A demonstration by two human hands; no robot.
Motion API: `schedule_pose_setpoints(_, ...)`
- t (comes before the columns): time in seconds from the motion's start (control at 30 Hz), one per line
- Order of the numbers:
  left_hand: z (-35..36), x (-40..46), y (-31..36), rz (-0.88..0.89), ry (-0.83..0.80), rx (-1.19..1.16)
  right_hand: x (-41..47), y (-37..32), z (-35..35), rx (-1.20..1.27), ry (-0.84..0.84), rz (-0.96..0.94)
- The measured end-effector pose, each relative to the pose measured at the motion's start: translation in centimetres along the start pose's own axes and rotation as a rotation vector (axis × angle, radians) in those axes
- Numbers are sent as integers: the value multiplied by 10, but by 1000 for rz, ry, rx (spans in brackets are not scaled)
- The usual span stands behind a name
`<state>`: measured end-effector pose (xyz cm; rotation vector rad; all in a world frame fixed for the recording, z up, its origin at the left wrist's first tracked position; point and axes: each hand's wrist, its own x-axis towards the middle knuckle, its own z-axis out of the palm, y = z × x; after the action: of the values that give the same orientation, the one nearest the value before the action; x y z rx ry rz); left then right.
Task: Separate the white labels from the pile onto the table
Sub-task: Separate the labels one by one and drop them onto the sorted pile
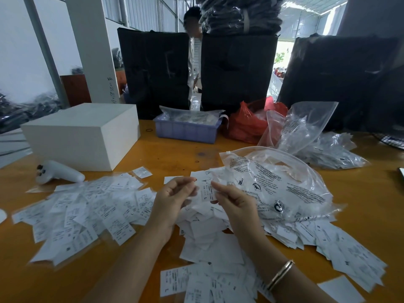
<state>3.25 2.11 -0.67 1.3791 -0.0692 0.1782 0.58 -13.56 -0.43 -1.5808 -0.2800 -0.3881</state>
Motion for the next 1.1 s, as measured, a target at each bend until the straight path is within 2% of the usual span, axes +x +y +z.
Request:
schedule_pose_setpoints(0.2,2,-1,0,12,-23,83,0,1,2,-43,-35,6)
schedule_pose_setpoints(0.4,2,-3,3,-9,-104,115,1,-1,0,22,3,31)
schedule_pose_setpoints(0.6,1,-3,3,2,-61,90,0,-1,0,-32,-63,28)
schedule_pose_setpoints(0.87,3,-5,3,28,-147,172,1,2,-2,-44,-52,54)
schedule_pose_setpoints(1.1,-2,-3,4,34,-135,200,4,6,-5,-41,7,72)
